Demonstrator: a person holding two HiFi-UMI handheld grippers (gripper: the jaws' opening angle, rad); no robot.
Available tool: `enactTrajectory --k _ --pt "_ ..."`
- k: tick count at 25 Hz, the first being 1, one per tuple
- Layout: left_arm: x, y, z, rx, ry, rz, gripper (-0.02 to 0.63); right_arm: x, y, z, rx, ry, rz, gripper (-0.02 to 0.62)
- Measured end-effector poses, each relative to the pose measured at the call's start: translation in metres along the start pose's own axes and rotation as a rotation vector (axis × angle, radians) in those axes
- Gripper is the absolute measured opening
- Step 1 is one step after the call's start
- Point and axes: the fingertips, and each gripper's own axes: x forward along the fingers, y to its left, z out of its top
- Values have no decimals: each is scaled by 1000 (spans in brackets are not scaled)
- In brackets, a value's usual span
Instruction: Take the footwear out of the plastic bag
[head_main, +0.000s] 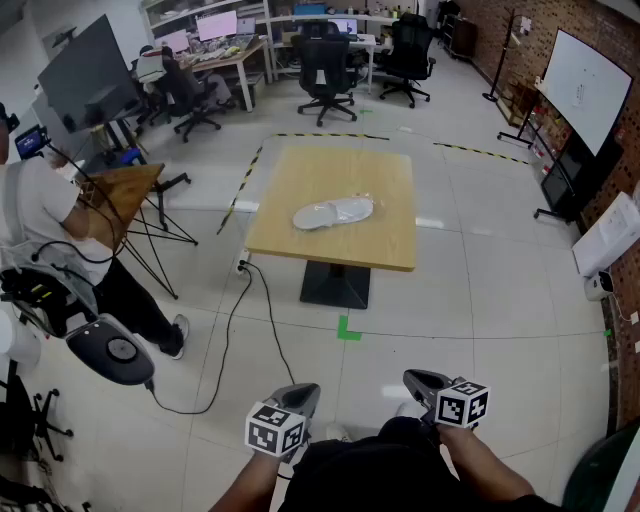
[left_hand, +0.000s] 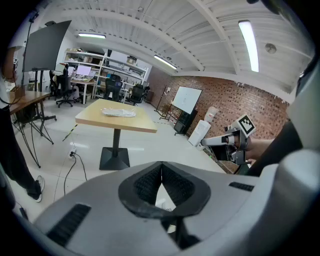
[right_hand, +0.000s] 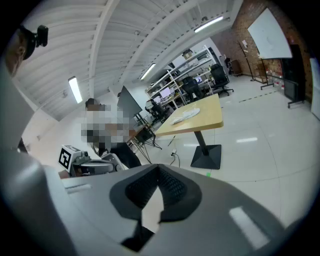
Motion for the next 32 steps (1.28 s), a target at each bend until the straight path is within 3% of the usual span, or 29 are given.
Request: enactTrajectory --k 7,14,23,32 --pt "10 18 3 -9 -6 -21 8 19 -8 0 -7 46 -26 3" --pt "18 53 18 -55 -23 26 8 72 9 22 -137 98 53 3" --pt "48 92 80 -77 -21 112 8 138 -2 103 -195 100 173 3" --pt "128 111 159 -34 -33 147 8 165 -67 166 -205 84 232 3"
